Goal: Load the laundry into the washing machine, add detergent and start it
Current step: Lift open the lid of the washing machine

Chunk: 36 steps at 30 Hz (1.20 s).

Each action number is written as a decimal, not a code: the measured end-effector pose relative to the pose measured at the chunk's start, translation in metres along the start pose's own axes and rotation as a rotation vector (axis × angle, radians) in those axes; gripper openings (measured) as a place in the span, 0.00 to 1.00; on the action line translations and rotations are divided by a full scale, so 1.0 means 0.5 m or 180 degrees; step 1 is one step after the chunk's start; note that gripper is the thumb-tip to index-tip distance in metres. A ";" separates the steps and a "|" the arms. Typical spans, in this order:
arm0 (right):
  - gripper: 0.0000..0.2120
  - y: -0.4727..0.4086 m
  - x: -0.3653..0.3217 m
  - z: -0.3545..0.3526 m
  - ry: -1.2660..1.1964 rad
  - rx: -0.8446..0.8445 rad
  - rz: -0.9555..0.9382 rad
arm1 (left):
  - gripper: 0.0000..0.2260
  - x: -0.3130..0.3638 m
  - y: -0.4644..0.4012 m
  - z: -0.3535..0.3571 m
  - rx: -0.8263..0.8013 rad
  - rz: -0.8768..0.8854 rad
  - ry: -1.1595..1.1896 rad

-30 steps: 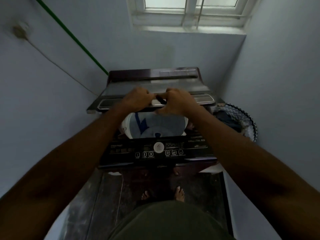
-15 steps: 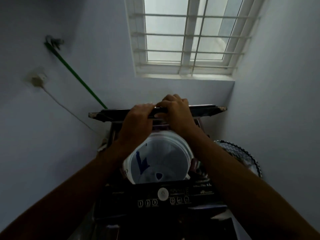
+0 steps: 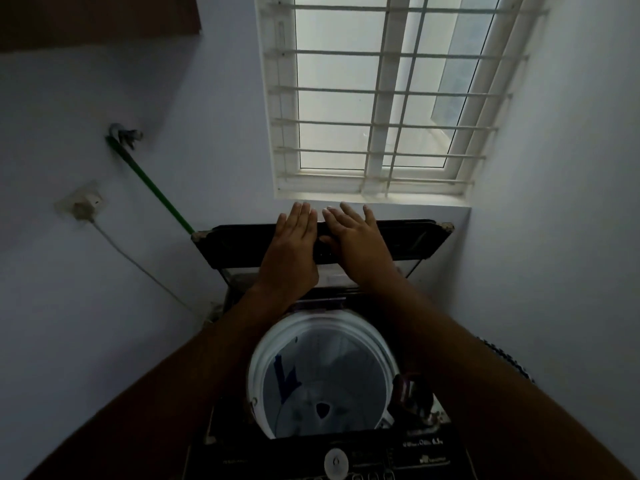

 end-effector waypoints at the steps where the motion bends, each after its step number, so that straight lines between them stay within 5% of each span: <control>1: 0.25 -0.008 0.003 0.002 0.0025 -0.0019 -0.0032 | 0.38 -0.004 -0.013 0.002 -0.0028 -0.0016 -0.0032; 13: 0.45 -0.121 0.054 0.068 0.0083 -0.0673 -0.0148 | 0.38 -0.077 -0.149 0.043 -0.0653 -0.0405 -0.0195; 36: 0.45 -0.260 0.119 0.168 -0.0078 -0.0893 0.0003 | 0.40 -0.177 -0.283 0.129 -0.0949 -0.0696 -0.0257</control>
Point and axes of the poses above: each hand's wrist, its own y-axis away from the middle knuckle, its own z-axis out of the palm, x = y × z, the point moved 10 cm from there along -y, towards the middle knuckle, and after that the axes turned 3 degrees about y, right-handed, at the moved point
